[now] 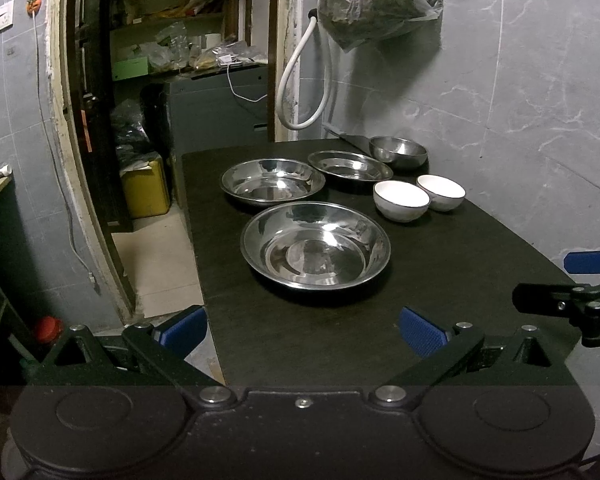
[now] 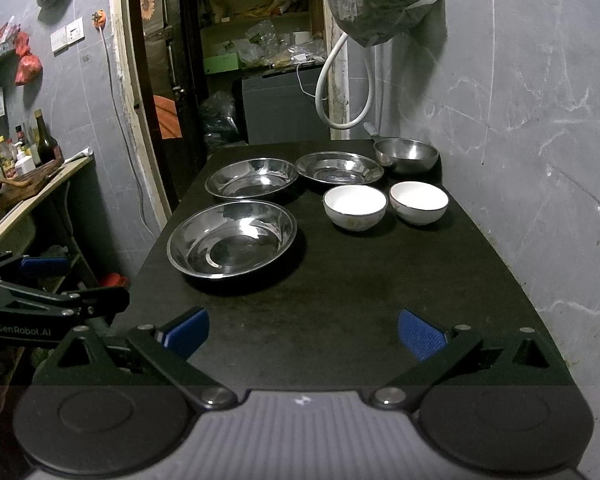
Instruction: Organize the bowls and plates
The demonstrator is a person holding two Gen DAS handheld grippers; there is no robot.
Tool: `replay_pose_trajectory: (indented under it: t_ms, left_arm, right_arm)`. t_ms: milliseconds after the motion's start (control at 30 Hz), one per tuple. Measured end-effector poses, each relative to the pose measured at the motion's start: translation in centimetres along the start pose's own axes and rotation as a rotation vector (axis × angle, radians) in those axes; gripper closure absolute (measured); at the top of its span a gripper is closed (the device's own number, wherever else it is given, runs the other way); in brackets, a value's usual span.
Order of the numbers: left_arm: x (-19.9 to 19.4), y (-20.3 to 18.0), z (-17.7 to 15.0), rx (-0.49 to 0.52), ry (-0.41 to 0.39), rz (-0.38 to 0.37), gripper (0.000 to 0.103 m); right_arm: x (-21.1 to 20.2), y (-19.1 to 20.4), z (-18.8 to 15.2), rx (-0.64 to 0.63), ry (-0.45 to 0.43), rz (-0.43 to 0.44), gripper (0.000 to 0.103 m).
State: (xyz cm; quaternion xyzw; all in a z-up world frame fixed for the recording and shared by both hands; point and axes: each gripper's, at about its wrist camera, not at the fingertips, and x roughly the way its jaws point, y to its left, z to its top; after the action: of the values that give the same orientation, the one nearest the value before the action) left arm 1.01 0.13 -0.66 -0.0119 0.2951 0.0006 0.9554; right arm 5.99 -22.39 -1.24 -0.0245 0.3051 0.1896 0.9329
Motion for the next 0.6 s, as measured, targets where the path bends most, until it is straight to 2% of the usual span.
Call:
replay_pose_trajectory:
  t_ms: [600]
  left_arm:
    - [1.1, 0.0, 0.3, -0.001, 0.029, 0.008, 0.001]
  right_arm:
    - [0.4, 0.1, 0.0, 0.002, 0.013, 0.005, 0.0]
